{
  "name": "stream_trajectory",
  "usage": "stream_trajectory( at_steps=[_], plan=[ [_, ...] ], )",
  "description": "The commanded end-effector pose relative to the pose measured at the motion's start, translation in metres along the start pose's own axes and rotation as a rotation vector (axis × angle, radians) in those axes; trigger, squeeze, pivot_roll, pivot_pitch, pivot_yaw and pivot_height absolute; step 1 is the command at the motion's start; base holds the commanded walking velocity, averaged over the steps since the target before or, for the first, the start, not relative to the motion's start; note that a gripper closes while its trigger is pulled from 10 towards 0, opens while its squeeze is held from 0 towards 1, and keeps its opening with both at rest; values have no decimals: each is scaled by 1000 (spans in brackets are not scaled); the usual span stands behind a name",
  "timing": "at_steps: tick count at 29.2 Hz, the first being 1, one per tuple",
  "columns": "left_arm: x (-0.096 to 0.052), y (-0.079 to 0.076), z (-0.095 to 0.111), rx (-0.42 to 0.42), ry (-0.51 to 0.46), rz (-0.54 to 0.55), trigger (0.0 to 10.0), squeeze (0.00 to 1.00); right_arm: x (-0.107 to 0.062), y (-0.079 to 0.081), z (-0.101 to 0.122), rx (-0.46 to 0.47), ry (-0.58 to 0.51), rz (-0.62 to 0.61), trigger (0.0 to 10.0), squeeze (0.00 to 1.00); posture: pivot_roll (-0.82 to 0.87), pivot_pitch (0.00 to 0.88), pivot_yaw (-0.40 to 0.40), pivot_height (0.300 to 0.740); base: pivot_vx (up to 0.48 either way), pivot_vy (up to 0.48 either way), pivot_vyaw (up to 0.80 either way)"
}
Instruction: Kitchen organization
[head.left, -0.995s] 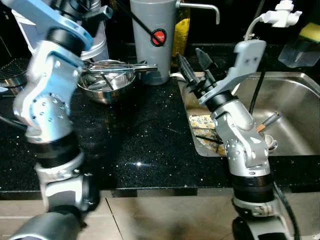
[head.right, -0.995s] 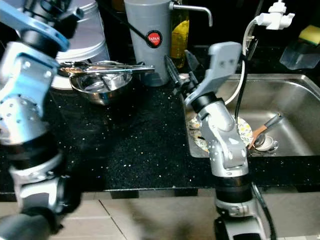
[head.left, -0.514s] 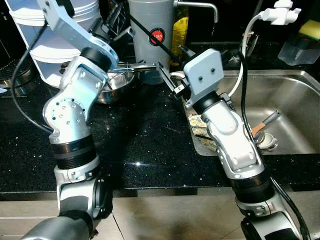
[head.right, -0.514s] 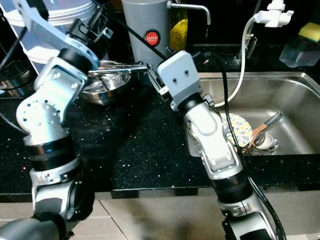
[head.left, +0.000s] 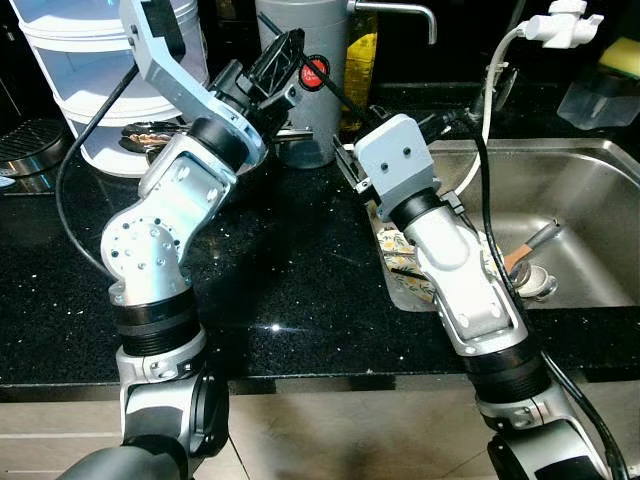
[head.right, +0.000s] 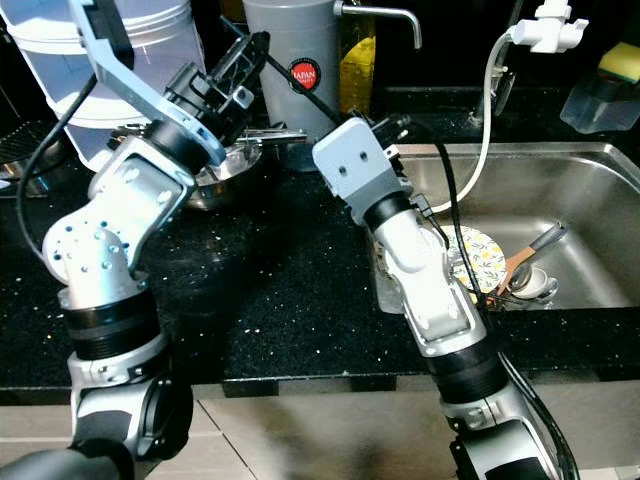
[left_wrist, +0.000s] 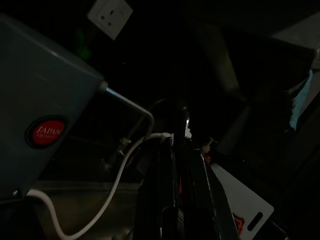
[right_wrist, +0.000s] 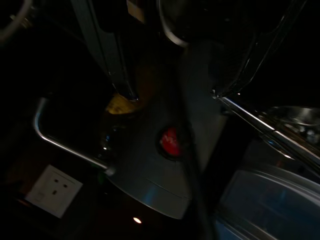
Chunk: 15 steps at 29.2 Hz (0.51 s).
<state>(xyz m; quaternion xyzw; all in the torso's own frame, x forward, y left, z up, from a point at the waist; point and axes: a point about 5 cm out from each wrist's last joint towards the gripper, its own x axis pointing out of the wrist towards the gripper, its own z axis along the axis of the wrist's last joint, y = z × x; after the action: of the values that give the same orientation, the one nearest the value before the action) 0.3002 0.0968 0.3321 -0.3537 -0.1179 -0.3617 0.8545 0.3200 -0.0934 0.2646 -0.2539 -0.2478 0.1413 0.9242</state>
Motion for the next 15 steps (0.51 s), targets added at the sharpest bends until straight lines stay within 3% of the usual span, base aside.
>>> stream_trajectory(
  at_steps=[1, 13, 14, 15],
  plan=[
    [0, 0, -3, 3, 10, 6, 10000, 0, 0, -4, -3, 8, 14, -26, 10000, 0, 29, 8, 19, 740, 0, 0, 0],
    [-4, 20, 12, 82, -35, 94, 10000, 0, -3, -8, 2, 12, -19, -39, 10000, 0, 20, 3, 22, 740, 0, 0, 0],
    [-4, 20, 12, 81, -35, 92, 10000, 0, -4, -7, 2, 11, -21, -38, 4588, 0, 19, 2, 22, 740, 0, 0, 0],
    [-4, 20, 12, 81, -36, 90, 10000, 0, -4, -7, 2, 10, -22, -37, 4588, 0, 20, 2, 23, 740, 0, 0, 0]
  ],
)
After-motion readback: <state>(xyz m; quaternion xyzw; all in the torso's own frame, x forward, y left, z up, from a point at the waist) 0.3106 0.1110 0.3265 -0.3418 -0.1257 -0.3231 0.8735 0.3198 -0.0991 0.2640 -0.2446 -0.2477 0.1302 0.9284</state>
